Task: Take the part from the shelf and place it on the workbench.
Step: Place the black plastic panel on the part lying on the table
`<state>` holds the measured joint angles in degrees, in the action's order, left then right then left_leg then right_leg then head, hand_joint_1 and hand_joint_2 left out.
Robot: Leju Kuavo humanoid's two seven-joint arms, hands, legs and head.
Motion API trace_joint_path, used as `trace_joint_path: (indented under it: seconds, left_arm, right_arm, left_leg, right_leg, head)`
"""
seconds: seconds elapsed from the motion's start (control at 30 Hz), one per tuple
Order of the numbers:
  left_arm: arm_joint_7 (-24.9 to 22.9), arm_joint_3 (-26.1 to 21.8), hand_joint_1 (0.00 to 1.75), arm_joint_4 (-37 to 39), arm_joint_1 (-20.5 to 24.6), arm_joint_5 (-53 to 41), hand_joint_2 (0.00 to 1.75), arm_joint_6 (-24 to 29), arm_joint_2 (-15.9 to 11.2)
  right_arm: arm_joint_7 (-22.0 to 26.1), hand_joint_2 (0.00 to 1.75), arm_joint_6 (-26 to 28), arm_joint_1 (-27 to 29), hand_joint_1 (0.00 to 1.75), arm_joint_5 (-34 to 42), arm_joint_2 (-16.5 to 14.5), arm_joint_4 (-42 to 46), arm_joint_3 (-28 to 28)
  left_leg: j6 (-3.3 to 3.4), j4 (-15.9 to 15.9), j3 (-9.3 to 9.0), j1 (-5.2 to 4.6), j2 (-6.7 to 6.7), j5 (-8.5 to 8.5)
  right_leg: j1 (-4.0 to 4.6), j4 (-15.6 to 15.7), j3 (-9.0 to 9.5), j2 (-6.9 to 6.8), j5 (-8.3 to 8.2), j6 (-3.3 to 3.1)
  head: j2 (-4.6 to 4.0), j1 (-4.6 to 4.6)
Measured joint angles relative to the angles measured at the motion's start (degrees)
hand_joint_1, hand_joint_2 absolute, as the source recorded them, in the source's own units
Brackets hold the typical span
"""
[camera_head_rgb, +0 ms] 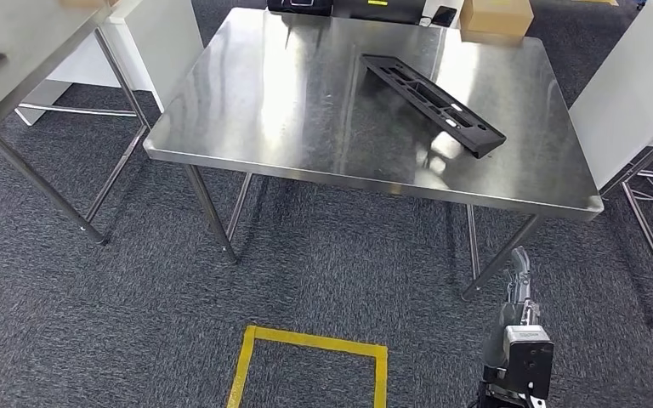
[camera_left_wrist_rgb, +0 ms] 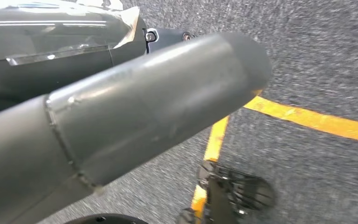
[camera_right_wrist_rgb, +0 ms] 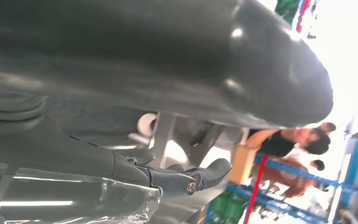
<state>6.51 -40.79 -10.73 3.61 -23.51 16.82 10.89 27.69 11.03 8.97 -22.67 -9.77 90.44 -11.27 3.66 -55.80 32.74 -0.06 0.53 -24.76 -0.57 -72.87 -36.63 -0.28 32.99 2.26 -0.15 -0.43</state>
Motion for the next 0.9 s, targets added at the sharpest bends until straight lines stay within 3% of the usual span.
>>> trace_joint_path:
  seconds: [0.03, 0.07, 0.1, 0.17, 0.2, 0.27, 0.3, 0.33, 0.4, 0.43, 0.47, 0.5, 0.53, 0.6, 0.67, 0.7, 0.77, 0.8, 0.83, 0.9]
  left_arm:
    - [0.0, 0.2, 0.00, 0.0, 0.0, -0.2, 0.00, 0.0, 0.0]
    - [0.0, 0.4, 0.00, 0.0, 0.0, -0.4, 0.00, -0.1, 0.0]
    - [0.0, 0.6, 0.00, 0.0, 0.0, -0.6, 0.00, -0.2, 0.0]
    - [-0.1, 0.8, 0.00, 0.0, 0.0, -0.9, 0.00, -0.3, -0.1]
    - [-0.1, 0.9, 0.00, 0.0, 0.0, -1.0, 0.00, -0.3, -0.1]
    - [-0.2, 0.9, 0.00, 0.0, -0.1, -1.1, 0.00, -0.3, -0.2]
    - [-0.3, 1.0, 0.00, 0.0, -0.2, -1.3, 0.00, -0.1, -0.2]
    - [-0.4, 1.0, 0.00, 0.0, -0.3, -1.5, 0.00, 0.0, -0.3]
    - [-0.6, 1.3, 0.00, 0.0, -0.4, -1.9, 0.00, 0.1, -0.3]
    - [-0.7, 1.5, 0.00, 0.0, -0.4, -2.1, 0.00, 0.1, -0.3]
    - [-0.7, 1.7, 0.00, 0.0, -0.4, -2.3, 0.00, 0.1, -0.3]
    - [-0.7, 1.8, 0.00, 0.0, -0.4, -2.4, 0.00, 0.2, -0.4]
    - [-0.8, 2.0, 0.00, 0.0, -0.4, -2.5, 0.00, 0.2, -0.4]
    - [-0.8, 2.2, 0.00, 0.0, -0.4, -2.6, 0.00, 0.2, -0.5]
    - [-0.9, 2.3, 0.00, 0.0, -0.2, -2.8, 0.00, 0.2, -0.5]
    - [-0.9, 2.4, 0.00, 0.0, -0.2, -2.8, 0.00, 0.2, -0.5]
    - [-1.0, 2.4, 0.00, 0.0, -0.1, -2.9, 0.00, 0.2, -0.5]
    - [-1.1, 2.4, 0.00, 0.0, -0.1, -2.9, 0.00, 0.3, -0.4]
    - [-1.2, 2.4, 0.00, 0.0, -0.1, -3.0, 0.00, 0.3, -0.4]
    - [-1.2, 2.4, 0.00, 0.0, -0.1, -3.3, 0.00, 0.3, -0.5]
  right_arm:
    - [0.0, 0.00, 0.3, 0.2, 0.00, -0.1, 0.0, -0.1, 0.1]
    - [0.0, 0.00, 0.6, 0.4, 0.00, -0.1, 0.0, -0.1, 0.1]
    - [0.0, 0.00, 0.9, 0.5, 0.00, -0.2, 0.0, -0.1, 0.1]
    - [0.0, 0.00, 1.2, 0.8, 0.00, -0.3, 0.0, -0.1, 0.1]
    - [0.0, 0.00, 1.3, 1.0, 0.00, -0.3, 0.0, -0.1, 0.1]
    - [0.0, 0.00, 1.6, 1.3, 0.00, -0.3, 0.0, -0.1, 0.2]
    - [0.0, 0.00, 1.7, 1.4, 0.00, -0.3, 0.0, -0.1, 0.2]
    - [0.0, 0.00, 1.9, 1.6, 0.00, -0.3, -0.1, -0.1, 0.3]
    - [0.0, 0.00, 2.3, 1.9, 0.00, -0.3, -0.1, -0.1, 0.4]
    - [0.0, 0.00, 2.5, 2.2, 0.00, -0.3, -0.1, 0.0, 0.4]
    - [0.0, 0.00, 2.6, 2.4, 0.00, -0.3, -0.1, 0.0, 0.5]
    - [0.0, 0.00, 2.7, 2.6, 0.00, -0.3, -0.1, 0.0, 0.5]
    - [-0.1, 0.00, 2.8, 2.8, 0.00, -0.3, -0.1, 0.0, 0.6]
    - [-0.1, 0.00, 2.9, 2.9, 0.00, -0.3, -0.1, 0.2, 0.6]
    - [-0.1, 0.00, 3.1, 2.9, 0.00, -0.3, -0.2, 0.5, 0.7]
    - [-0.1, 0.00, 3.2, 2.9, 0.00, -0.3, -0.2, 0.6, 0.8]
    - [-0.1, 0.00, 3.3, 2.9, 0.00, -0.3, -0.1, 0.7, 0.9]
    - [-0.1, 0.00, 3.3, 2.9, 0.00, -0.3, -0.1, 0.7, 1.0]
    - [-0.1, 0.00, 3.3, 2.9, 0.00, -0.3, -0.1, 0.7, 1.1]
    - [-0.2, 0.00, 3.4, 3.0, 0.00, -0.3, 0.0, 0.7, 1.3]
  left_leg:
    - [-0.12, -0.2, 0.92, -0.01, 0.04, 0.65]
    - [-0.30, -0.5, 1.80, 0.00, 0.05, 1.27]
    - [-0.54, -0.9, 2.59, -0.09, 0.03, 1.82]
    - [-1.12, -1.4, 3.60, -0.26, 0.02, 2.87]
    - [-1.41, -1.4, 3.79, -0.32, 0.03, 3.37]
    - [-1.97, -1.4, 4.01, -0.15, -0.04, 3.92]
    - [-2.32, -2.0, 4.32, -0.02, -0.15, 2.87]
    - [-2.69, -3.6, 4.79, 0.12, -0.26, 0.60]
    - [-3.40, -9.6, 6.13, 0.38, -0.40, -5.97]
    - [-3.65, -13.4, 6.70, 0.51, -0.40, -8.35]
    - [-3.84, -16.5, 6.87, 0.65, -0.40, -9.15]
    - [-3.94, -18.1, 6.40, 0.80, -0.40, -8.53]
    - [-3.98, -17.8, 5.01, 0.96, -0.40, -6.99]
    - [-3.91, -11.8, -0.33, 1.18, -0.44, -4.49]
    - [-3.54, -4.3, -5.32, 1.08, -0.63, -5.03]
    - [-3.33, -2.2, -6.41, 0.90, -0.72, -5.70]
    - [-2.57, -1.1, -5.89, 0.74, -0.67, -5.72]
    - [-1.99, -0.9, -5.15, 0.73, -0.55, -5.24]
    - [-1.29, -0.8, -4.24, 0.74, -0.41, -4.57]
    - [-0.33, -0.7, -2.27, 0.51, -0.18, -3.00]
  right_leg:
    - [-0.02, 1.1, 1.58, 0.00, -1.59, 0.65]
    - [-0.07, 4.1, 4.14, 0.00, -3.07, 1.11]
    - [-0.07, 8.4, 7.29, 0.01, -3.47, 1.17]
    - [0.20, 16.1, 11.90, 0.12, -2.21, 0.47]
    - [0.41, 18.0, 12.68, 0.18, -1.45, -0.02]
    - [0.28, 18.3, 12.08, 0.10, -1.78, -0.95]
    - [0.07, 18.3, 11.68, 0.00, -2.33, -1.51]
    - [-0.17, 18.3, 11.14, -0.11, -2.98, -2.16]
    - [-0.29, 18.3, 9.74, -0.24, -4.37, -2.91]
    - [-0.25, 18.2, 9.02, -0.30, -5.05, -3.05]
    - [-0.22, 18.1, 8.23, -0.34, -5.72, -2.95]
    - [-0.21, 17.9, 7.39, -0.37, -6.34, -2.79]
    - [-0.24, 17.6, 6.51, -0.38, -6.90, -2.59]
    - [-0.28, 16.8, 4.87, -0.34, -7.66, -2.00]
    - [-0.15, 16.1, 3.84, -0.40, -8.32, -1.20]
    - [-0.09, 15.9, 3.45, -0.48, -8.76, -0.76]
    - [0.03, 15.6, 2.63, -0.59, -9.61, 0.09]
    - [0.05, 15.1, 1.98, -0.52, -9.12, 0.22]
    - [0.08, 13.7, 1.18, -0.42, -7.60, 0.04]
    - [0.00, 8.2, -0.63, -0.19, -2.18, -0.85]
  head:
    - [0.00, 0.01]
    - [0.00, 0.02]
    - [0.00, 0.02]
    - [0.00, -0.06]
    - [0.00, -0.08]
    - [0.00, -0.08]
    - [0.00, -0.10]
    - [0.00, -0.16]
    - [0.00, -0.32]
    - [0.00, -0.36]
    - [0.00, -0.37]
    - [0.00, -0.38]
    - [0.00, -0.38]
    - [0.00, -0.41]
    - [0.00, -0.36]
    - [0.00, -0.36]
    - [0.00, -0.29]
    - [0.00, -0.26]
    - [0.00, -0.08]
    - [0.00, 0.22]
